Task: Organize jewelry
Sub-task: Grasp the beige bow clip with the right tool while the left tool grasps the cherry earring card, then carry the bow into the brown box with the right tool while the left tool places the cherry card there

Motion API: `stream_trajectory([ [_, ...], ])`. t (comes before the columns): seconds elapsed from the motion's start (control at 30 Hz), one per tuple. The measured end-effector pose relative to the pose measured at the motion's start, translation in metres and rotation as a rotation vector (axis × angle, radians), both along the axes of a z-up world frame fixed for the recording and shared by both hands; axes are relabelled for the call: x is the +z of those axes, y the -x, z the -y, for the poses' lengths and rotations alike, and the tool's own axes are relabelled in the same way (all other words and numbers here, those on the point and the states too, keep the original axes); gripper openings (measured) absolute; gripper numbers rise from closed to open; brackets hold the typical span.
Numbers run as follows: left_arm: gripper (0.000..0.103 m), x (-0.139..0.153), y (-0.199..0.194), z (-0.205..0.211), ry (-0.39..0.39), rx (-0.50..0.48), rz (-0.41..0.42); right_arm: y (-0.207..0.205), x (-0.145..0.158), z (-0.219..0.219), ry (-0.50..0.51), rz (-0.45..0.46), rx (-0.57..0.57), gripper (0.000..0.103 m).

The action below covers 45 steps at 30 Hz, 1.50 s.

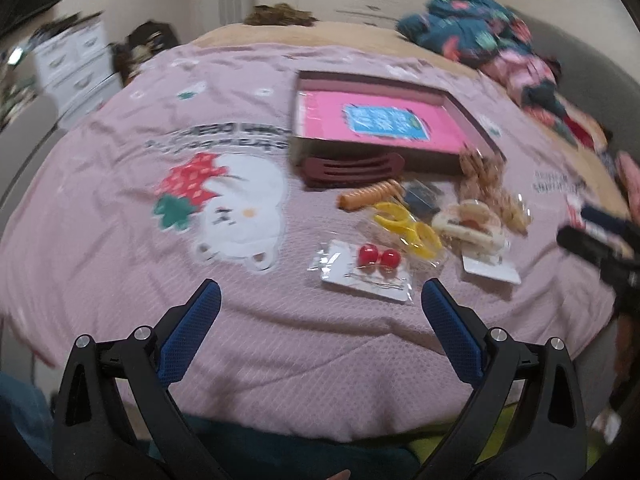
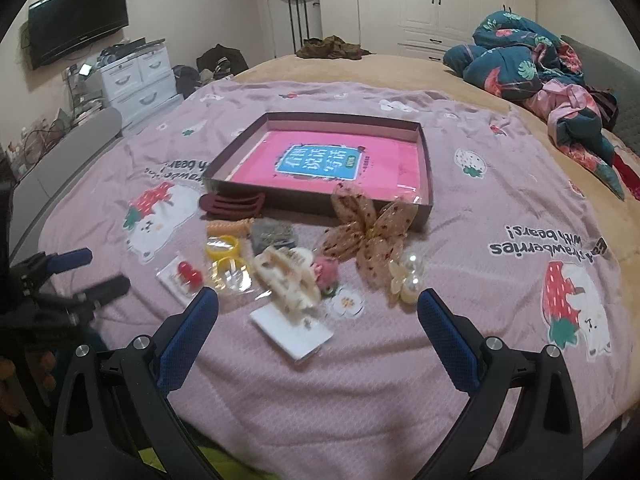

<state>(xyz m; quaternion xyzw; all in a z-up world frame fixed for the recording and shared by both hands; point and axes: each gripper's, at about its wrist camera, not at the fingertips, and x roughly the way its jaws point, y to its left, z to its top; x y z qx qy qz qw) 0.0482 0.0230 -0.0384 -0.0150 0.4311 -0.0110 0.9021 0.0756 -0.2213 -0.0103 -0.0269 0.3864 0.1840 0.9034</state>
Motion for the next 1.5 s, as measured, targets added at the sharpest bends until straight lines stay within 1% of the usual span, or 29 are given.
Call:
stream_trajectory([
  [0.07, 0.094, -0.007, -0.009, 0.009, -0.03, -0.028, -0.013, -0.008, -0.003, 0.004, -0.004, -0.005, -0.009, 0.099],
  [0.3, 0.094, -0.031, -0.033, 0.027, -0.032, -0.109, -0.068, -0.044, -0.015, 0.026, 0.01, -0.035, -0.075, 0.099],
  [0.37, 0.094, -0.039, -0.039, 0.028, -0.045, -0.11, -0.096, -0.054, -0.02, 0.03, 0.016, -0.05, -0.09, 0.099],
  [0.43, 0.094, -0.044, -0.042, 0.026, -0.018, -0.12, -0.1, -0.065, -0.025, 0.035, 0.015, -0.057, -0.096, 0.099],
  [0.5, 0.094, -0.045, -0.044, 0.022, 0.049, -0.136, -0.099, -0.075, -0.029, 0.037, 0.024, -0.061, -0.1, 0.099],
  [0.53, 0.094, -0.047, -0.046, 0.021, 0.062, -0.135, -0.103, -0.08, -0.032, 0.037, 0.023, -0.066, -0.098, 0.099],
  [0.57, 0.094, -0.048, -0.049, 0.021, 0.059, -0.134, -0.111, -0.085, -0.034, 0.037, 0.024, -0.075, -0.098, 0.099],
  [0.63, 0.087, -0.052, -0.052, 0.024, 0.044, -0.146, -0.121, -0.098, -0.041, 0.036, 0.016, -0.1, -0.083, 0.099],
  [0.67, 0.079, -0.053, -0.053, 0.025, 0.043, -0.151, -0.125, -0.103, -0.044, 0.035, 0.021, -0.107, -0.079, 0.099],
  [0.73, 0.079, -0.054, -0.053, 0.023, 0.05, -0.151, -0.125, -0.115, -0.051, 0.031, 0.021, -0.121, -0.061, 0.099],
  [0.77, 0.076, -0.053, -0.053, 0.022, 0.058, -0.148, -0.123, -0.12, -0.054, 0.03, 0.014, -0.132, -0.059, 0.099],
  [0.8, 0.069, -0.053, -0.054, 0.02, 0.06, -0.143, -0.121, -0.126, -0.058, 0.029, 0.004, -0.151, -0.056, 0.098],
  [0.83, 0.069, -0.052, -0.055, 0.018, 0.062, -0.14, -0.118, -0.13, -0.061, 0.027, 0.0, -0.163, -0.056, 0.096],
  [0.9, 0.069, -0.052, -0.055, 0.015, 0.084, -0.138, -0.12, -0.136, -0.065, 0.02, -0.001, -0.174, -0.03, 0.081],
  [0.93, 0.069, -0.052, -0.054, 0.014, 0.086, -0.137, -0.119, -0.139, -0.068, 0.017, 0.007, -0.181, -0.021, 0.078],
  [0.97, 0.069, -0.052, -0.054, 0.013, 0.087, -0.138, -0.12, -0.142, -0.071, 0.014, 0.011, -0.191, -0.017, 0.071],
  [1.0, 0.069, -0.051, -0.053, 0.013, 0.091, -0.138, -0.121, -0.145, -0.075, 0.012, -0.004, -0.206, -0.005, 0.061],
  [1.07, 0.069, -0.049, -0.051, 0.009, 0.103, -0.13, -0.121, -0.147, -0.078, 0.008, -0.032, -0.225, 0.016, 0.05],
  [1.17, 0.069, -0.047, -0.047, 0.003, 0.108, -0.112, -0.123, -0.147, -0.076, 0.002, -0.033, -0.204, 0.037, 0.031],
  [1.23, 0.067, -0.044, -0.045, 0.0, 0.106, -0.103, -0.117, -0.145, -0.072, 0.0, -0.045, -0.184, 0.051, 0.029],
  [1.27, 0.067, -0.043, -0.044, -0.003, 0.108, -0.096, -0.116, -0.144, -0.069, -0.001, -0.047, -0.172, 0.059, 0.024],
  [1.3, 0.067, -0.041, -0.043, -0.005, 0.111, -0.091, -0.115, -0.141, -0.065, -0.002, -0.056, -0.155, 0.074, 0.013],
  [1.5, 0.065, -0.033, -0.039, -0.022, 0.113, -0.054, -0.101, -0.136, -0.049, -0.005, -0.079, -0.103, 0.106, 0.013],
])
